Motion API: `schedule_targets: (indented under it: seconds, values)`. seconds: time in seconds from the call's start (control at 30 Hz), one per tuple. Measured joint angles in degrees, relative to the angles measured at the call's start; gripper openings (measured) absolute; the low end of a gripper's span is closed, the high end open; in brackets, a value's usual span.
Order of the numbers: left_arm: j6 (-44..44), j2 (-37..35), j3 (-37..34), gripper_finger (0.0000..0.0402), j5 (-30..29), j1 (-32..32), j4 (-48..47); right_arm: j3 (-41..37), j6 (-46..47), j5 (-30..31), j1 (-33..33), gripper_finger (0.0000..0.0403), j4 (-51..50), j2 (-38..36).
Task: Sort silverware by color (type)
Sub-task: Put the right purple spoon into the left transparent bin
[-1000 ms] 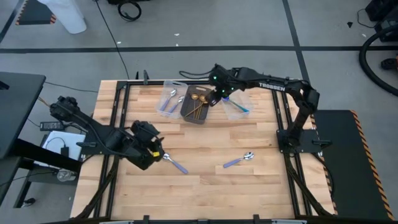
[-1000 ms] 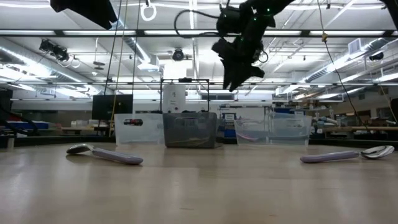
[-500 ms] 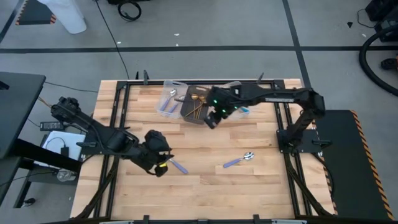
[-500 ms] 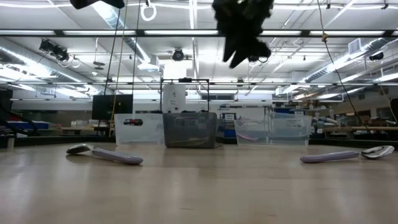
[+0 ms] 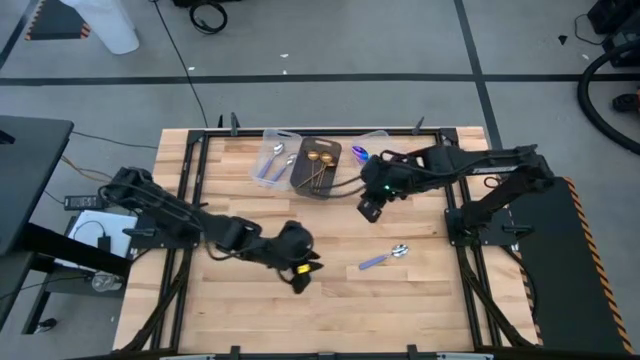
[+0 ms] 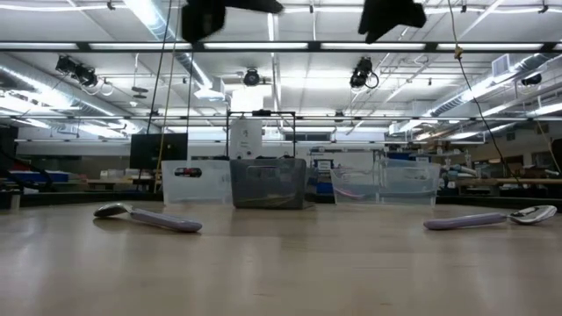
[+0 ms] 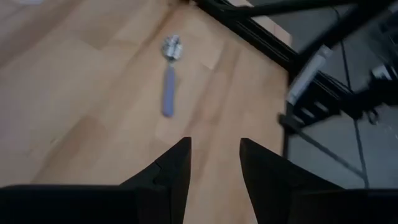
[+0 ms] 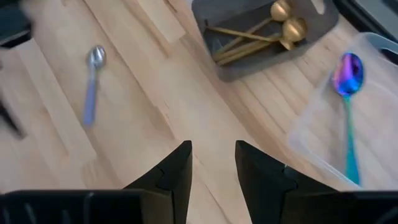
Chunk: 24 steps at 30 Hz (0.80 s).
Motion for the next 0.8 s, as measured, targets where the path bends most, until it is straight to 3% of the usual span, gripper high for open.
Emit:
schedule_targets:
  seconds: [0.17,0.3,0.53,0.8]
  values:
    - [-5.21,5.75,0.02,0.0144,0.04,2.62,5.36,-0.20,-0.40,0.82,5.15,0.0132,-4.84,-2.71]
    - [-9.89,9.71,0.02,0.0144,0.18,3.98,8.46,-4.57,-3.63,0.75,10.56,0.0132,-2.34,-5.51]
    - [-25.00,12.46,0.02,0.0144,-0.09,4.09,9.29,-18.26,-9.04,-5.39,17.44,0.0132,5.46,-9.83]
    - [-35.26,13.00,0.09,0.0144,-0.19,2.44,8.54,-35.24,-12.29,-11.09,21.74,0.0132,20.29,-14.33]
